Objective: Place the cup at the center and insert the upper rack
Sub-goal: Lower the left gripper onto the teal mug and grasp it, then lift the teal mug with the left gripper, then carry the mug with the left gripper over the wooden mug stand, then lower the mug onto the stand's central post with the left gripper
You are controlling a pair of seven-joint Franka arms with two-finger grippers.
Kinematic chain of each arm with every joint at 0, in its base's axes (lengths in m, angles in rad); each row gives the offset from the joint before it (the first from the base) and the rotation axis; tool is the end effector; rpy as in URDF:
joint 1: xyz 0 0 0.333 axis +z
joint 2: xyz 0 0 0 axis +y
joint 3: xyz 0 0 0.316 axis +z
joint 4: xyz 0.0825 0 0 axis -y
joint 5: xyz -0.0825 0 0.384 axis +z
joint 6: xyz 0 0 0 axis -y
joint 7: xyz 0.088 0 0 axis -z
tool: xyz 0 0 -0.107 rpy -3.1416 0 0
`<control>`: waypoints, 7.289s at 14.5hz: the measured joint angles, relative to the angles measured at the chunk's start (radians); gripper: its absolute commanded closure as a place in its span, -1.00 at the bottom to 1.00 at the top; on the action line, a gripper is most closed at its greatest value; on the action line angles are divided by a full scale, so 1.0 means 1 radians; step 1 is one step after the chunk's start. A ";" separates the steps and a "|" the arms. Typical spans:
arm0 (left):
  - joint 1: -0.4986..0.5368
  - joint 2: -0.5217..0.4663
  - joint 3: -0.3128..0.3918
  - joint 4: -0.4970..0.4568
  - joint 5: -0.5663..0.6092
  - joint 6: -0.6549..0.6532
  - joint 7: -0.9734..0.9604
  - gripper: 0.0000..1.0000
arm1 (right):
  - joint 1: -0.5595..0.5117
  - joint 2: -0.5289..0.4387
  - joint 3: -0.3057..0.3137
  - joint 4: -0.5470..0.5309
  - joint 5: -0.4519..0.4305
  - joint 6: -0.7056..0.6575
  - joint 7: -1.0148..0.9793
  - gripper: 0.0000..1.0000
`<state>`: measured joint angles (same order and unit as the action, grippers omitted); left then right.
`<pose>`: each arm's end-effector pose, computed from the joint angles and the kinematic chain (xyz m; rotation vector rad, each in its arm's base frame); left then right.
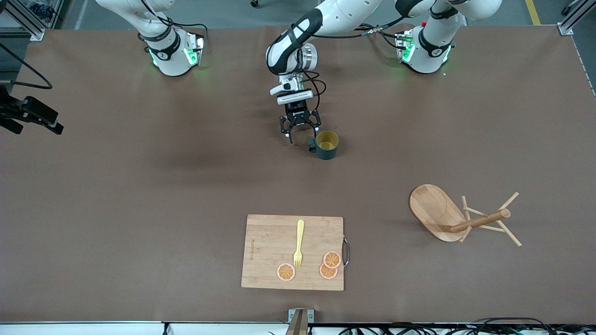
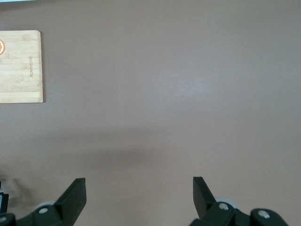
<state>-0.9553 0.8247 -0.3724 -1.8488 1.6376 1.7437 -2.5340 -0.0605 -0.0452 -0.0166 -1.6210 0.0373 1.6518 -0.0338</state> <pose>0.2337 -0.5489 0.0954 -2.4852 -0.1785 -1.6608 0.5471 -0.0388 0.6330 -3.1047 0.0697 -0.1211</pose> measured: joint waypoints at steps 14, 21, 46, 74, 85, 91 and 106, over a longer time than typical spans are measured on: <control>-0.001 0.042 0.032 0.052 0.045 0.006 0.042 -0.84 | -0.002 0.000 -0.008 0.002 -0.002 0.004 0.000 -1.00; -0.001 0.042 0.066 0.083 0.045 0.067 0.043 -0.65 | -0.002 0.001 -0.008 0.002 -0.002 0.003 0.000 -1.00; 0.065 -0.038 0.073 0.358 -0.422 0.180 0.430 0.99 | -0.002 0.001 -0.008 0.002 -0.002 0.002 0.000 -1.00; 0.993 -0.418 0.074 0.373 -2.092 0.432 1.196 0.99 | -0.024 0.002 -0.007 0.001 -0.006 -0.016 -0.001 -1.00; 1.156 -0.417 0.074 0.265 -2.257 0.432 1.376 0.99 | -0.024 0.002 -0.008 0.001 -0.008 -0.016 -0.001 -1.00; 1.170 -0.417 0.074 0.248 -2.257 0.432 1.377 0.99 | -0.024 0.002 -0.008 0.001 -0.011 -0.016 -0.001 -1.00; 1.228 -0.383 0.076 0.239 -2.257 0.442 1.465 0.98 | -0.024 0.002 -0.008 0.001 -0.013 -0.017 -0.001 -1.00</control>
<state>0.2722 0.4415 -0.2961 -1.6095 -0.6190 2.1860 -1.0691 -0.0848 -0.0428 -0.0245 -1.6196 0.0247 1.6353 -0.0343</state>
